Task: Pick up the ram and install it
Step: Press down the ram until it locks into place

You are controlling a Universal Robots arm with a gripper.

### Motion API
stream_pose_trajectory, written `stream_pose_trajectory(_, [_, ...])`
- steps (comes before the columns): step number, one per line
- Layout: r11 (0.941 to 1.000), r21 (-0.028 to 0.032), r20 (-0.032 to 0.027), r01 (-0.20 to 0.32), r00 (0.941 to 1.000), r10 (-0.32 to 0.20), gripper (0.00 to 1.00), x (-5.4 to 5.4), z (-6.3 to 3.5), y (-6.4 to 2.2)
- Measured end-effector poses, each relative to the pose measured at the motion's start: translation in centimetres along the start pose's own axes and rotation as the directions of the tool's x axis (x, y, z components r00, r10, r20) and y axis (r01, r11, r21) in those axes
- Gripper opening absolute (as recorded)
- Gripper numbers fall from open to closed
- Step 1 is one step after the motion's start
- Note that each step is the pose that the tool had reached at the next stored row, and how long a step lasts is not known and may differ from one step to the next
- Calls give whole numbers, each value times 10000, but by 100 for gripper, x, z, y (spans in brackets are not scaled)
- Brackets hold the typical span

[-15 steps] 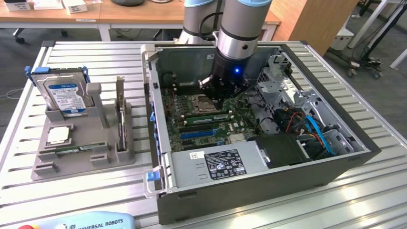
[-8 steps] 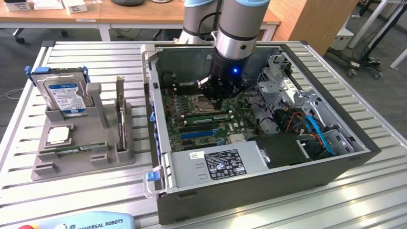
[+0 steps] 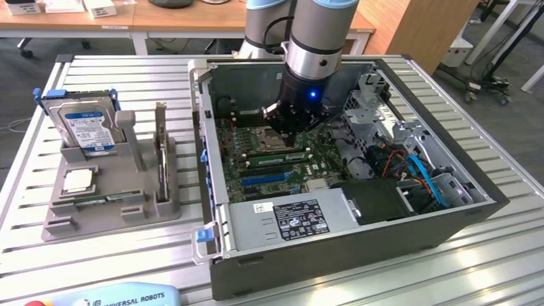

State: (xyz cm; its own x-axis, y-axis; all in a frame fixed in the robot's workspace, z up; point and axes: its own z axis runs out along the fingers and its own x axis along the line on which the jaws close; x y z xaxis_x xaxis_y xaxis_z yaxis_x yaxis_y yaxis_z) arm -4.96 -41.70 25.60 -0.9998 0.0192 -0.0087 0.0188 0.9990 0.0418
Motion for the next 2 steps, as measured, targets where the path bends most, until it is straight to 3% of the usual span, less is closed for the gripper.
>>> stream_pose_trajectory(2, [10000,0,1,0,10000,0,10,0,0,0])
